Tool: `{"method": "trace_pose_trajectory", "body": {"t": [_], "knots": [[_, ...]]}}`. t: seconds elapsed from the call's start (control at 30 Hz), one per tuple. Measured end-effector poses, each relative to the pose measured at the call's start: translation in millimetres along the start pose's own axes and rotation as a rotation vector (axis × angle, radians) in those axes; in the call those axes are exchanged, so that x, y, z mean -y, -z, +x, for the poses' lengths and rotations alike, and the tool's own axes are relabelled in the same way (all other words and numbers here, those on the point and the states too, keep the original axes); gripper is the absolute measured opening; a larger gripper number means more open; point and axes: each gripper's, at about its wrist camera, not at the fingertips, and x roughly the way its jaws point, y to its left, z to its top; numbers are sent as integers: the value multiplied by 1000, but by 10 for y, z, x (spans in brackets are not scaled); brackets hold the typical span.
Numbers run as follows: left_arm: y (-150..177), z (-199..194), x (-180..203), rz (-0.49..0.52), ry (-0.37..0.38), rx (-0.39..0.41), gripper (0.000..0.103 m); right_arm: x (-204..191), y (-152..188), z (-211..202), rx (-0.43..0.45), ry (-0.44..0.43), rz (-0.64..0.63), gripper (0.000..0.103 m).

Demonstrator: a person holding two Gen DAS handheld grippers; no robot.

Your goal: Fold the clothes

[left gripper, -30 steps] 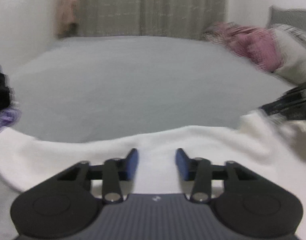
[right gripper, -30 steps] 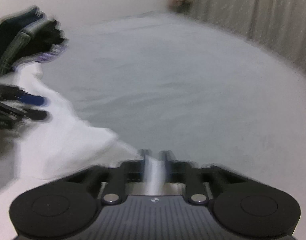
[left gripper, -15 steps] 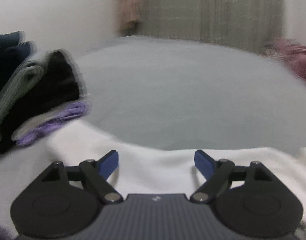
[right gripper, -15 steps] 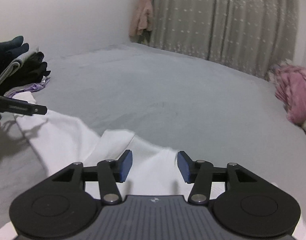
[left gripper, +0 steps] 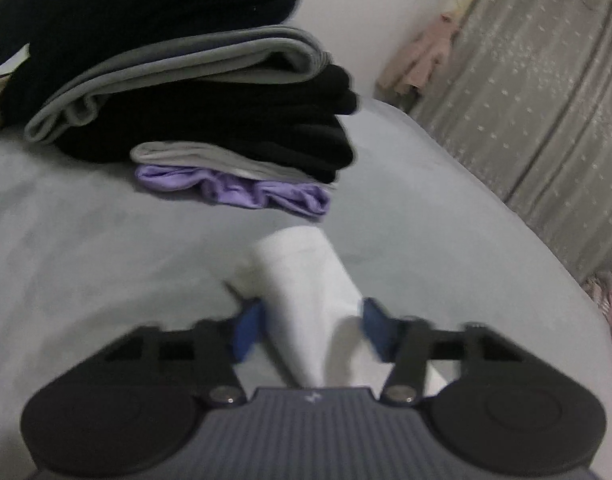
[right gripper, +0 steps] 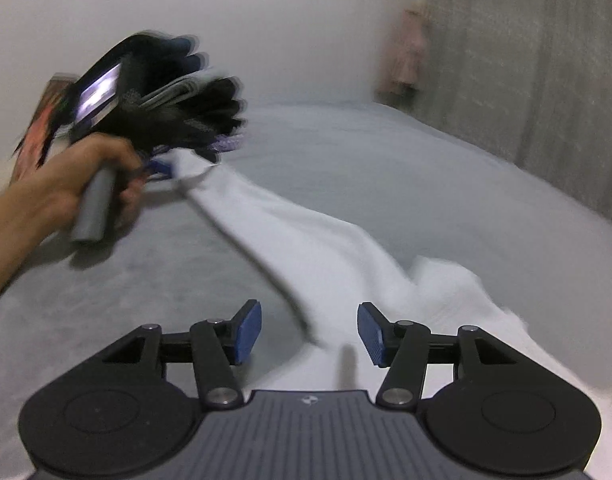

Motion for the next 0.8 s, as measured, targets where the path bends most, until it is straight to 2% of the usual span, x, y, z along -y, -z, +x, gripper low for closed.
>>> {"method": "trace_pose_trajectory", "body": {"t": [0.03,0.13,0.23,0.3,0.4,0.5,0.57,0.63,0.7,0.73,0.77,0.8], "knots": [[2,2,-6,-3,-3,1,7,-58,-25,80,-6,4,-26,50],[2,-57,63,34,-50,39,6,-147,-77,343,-33,67,-71,45],[-19,-204,191,125,-151,104,6,-121,-97,362,-29,58,-66,28],[-23,-357,227,142,-189,131,6,-64,-90,331,-24,23,-42,28],[-17,-287,240,190,-283,127,8,83,-76,288,-19,4,23,29],[36,-116,162,197,-312,47,12,255,-91,261,-2,-17,128,35],[1,-162,160,193,-314,60,16,366,-110,205,33,-18,209,38],[-2,-148,154,200,-317,49,19,524,-121,174,64,18,295,39],[-9,-174,153,203,-323,44,35,699,-110,232,60,78,374,39],[-12,-184,163,215,-346,47,51,772,-97,276,57,75,414,41],[-14,-193,174,226,-369,51,61,860,-66,347,43,63,463,43],[-14,-181,184,233,-380,54,63,927,-33,427,21,47,503,44]]}}
